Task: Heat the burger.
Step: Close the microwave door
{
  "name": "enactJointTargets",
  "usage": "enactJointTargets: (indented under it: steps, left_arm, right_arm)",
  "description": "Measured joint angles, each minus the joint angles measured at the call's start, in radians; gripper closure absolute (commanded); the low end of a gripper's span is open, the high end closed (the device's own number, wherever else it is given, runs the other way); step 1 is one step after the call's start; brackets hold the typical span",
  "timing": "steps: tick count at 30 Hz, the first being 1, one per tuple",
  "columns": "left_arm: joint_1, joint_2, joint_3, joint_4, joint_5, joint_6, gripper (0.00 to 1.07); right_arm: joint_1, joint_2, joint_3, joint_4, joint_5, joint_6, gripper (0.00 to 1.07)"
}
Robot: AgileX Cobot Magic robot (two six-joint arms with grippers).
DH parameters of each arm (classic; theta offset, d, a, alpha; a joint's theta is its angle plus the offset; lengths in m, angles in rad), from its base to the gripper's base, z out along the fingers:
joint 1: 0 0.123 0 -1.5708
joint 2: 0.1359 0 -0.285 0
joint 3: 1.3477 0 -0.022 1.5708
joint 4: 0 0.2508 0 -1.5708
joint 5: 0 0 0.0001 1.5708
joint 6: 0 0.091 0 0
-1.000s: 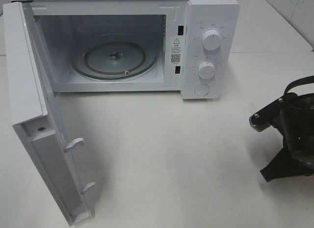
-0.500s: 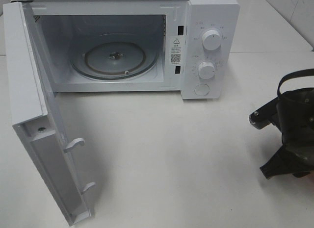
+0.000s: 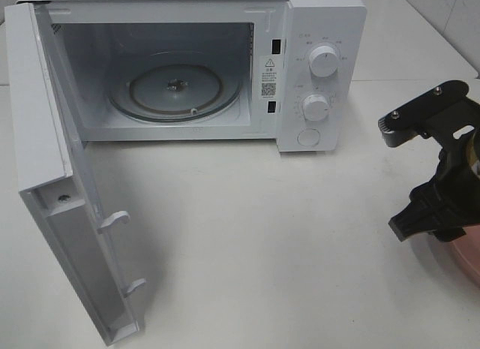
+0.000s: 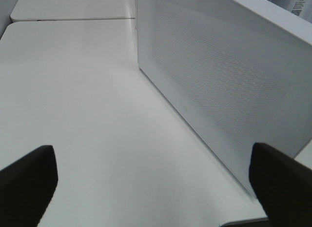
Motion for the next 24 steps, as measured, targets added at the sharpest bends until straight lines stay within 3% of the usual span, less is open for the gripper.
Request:
enactJointTargets:
  steps: [1, 2, 4, 9, 24]
  left_arm:
    - [0.0, 0.0, 0.0, 0.0, 0.0, 0.0, 0.06]
    - [0.0, 0.0, 0.0, 0.0, 0.0, 0.0, 0.06]
    - [0.0, 0.0, 0.0, 0.0, 0.0, 0.0, 0.06]
    - [0.0, 0.0, 0.0, 0.0, 0.0, 0.0, 0.06]
    - [0.0, 0.0, 0.0, 0.0, 0.0, 0.0, 0.06]
  right_arm:
    - [0.0, -0.055, -0.003, 0.085, -0.009, -0.107, 0.33]
    - [0.0, -0.055, -0.003, 0.085, -0.009, -0.107, 0.33]
    - [0.0, -0.142, -0.012, 0.211, -0.011, -0.229, 0.26]
    - [0.0, -0.271, -0.015, 0.326, 0.002, -0.344, 0.27]
    - [0.0, -0.607, -0.018, 0.373, 0.189, -0.406, 0.31]
